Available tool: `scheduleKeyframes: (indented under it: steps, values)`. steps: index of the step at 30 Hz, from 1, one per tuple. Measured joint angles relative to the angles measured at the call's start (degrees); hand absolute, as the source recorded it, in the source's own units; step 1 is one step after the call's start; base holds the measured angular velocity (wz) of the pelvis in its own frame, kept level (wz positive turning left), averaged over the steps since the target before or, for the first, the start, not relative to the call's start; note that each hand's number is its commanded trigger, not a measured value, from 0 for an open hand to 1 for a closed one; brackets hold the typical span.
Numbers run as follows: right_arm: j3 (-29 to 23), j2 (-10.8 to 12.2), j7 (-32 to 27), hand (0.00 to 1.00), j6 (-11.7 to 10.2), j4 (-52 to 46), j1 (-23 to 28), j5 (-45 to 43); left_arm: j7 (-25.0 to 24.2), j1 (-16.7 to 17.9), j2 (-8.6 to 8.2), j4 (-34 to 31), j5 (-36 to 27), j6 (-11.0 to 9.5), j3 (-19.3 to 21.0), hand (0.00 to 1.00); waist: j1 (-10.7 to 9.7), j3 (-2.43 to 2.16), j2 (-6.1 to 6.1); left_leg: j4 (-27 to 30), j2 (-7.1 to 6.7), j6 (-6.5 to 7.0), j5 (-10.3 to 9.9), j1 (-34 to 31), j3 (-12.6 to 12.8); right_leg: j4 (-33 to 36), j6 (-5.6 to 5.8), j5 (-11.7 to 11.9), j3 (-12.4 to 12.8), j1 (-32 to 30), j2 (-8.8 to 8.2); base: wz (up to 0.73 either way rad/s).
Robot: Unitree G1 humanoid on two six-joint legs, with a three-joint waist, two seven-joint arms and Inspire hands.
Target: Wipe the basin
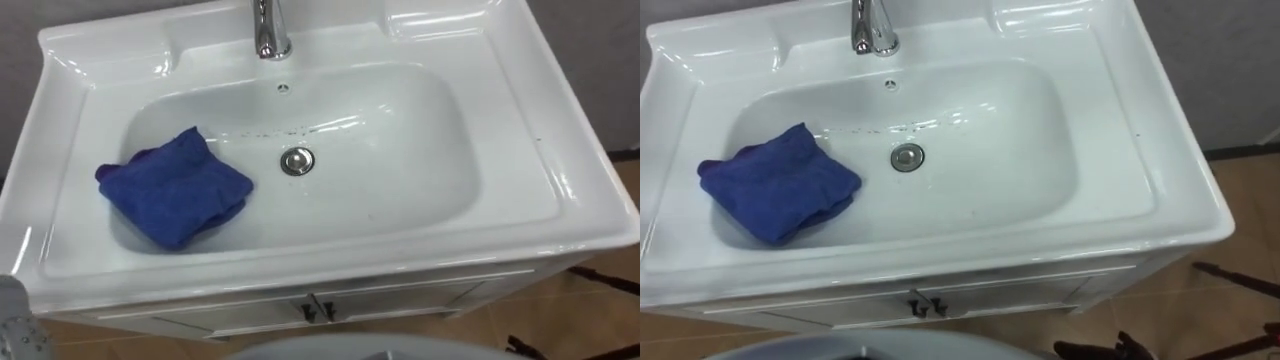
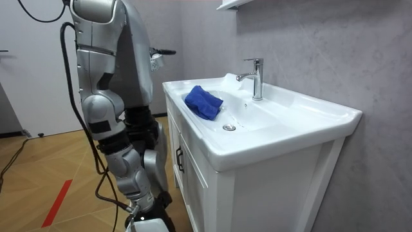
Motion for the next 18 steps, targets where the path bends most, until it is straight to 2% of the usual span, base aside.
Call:
scheduleKeyframes:
  steps: [4,11,13,15,17,18]
  values:
    - [0.00,-0.01,-0.01,0.00,0.03,0.08,0.18,0.00,0.98,-0.06,0.41,-0.78,0.10,-0.04,2.06,0.00,0.79,0.13,0.09,0.01,-0.01,0.00,0.00,-0.14,-0.06,-0.43,-0.02,0.06,-0.07,-0.14,0.04,0.04]
    - [-0.01,-0.02,0.14,0.00,0.18,0.07,0.70,-0.31,1.95,0.20,1.24,-0.39,0.03,-0.04,4.75,0.00,1.69,-0.20,0.30,-0.01,-0.02,0.00,0.01,-0.23,-0.95,-0.48,-0.02,0.11,-1.25,-0.04,-0.01,0.09]
    - [-0.01,-0.17,0.28,0.00,0.18,0.07,0.98,-0.39,1.83,0.09,1.49,0.98,-0.20,-0.09,6.57,0.00,2.47,-0.13,0.09,-0.01,-0.03,0.00,0.01,-0.16,-1.00,-0.33,-0.03,0.11,-1.11,-0.15,-0.02,-0.09]
    - [-0.02,-0.25,0.42,0.00,0.20,-0.35,1.56,-0.38,1.67,0.81,1.48,4.29,-0.97,-0.12,8.91,0.00,3.73,-0.33,0.36,-0.04,-0.08,0.00,0.01,-0.08,-1.05,-0.49,-0.02,0.11,-0.81,-0.20,-0.01,-0.08]
    - [-0.09,-0.30,0.65,0.00,0.37,-0.29,1.88,-0.43,1.60,1.83,1.48,5.92,-3.12,-0.12,10.01,0.00,4.21,-0.50,0.60,0.01,-0.12,0.00,0.01,-0.17,-1.27,-0.50,-0.02,0.12,-0.99,-0.20,-0.06,0.03]
    - [-0.09,-0.51,0.71,0.00,0.67,-0.28,1.81,-0.44,1.29,2.28,1.48,8.56,-4.49,-0.19,10.56,0.00,4.21,-0.41,0.54,0.01,-0.15,0.00,0.01,-0.31,-1.31,-0.51,-0.02,0.11,-1.49,-0.13,-0.15,0.14]
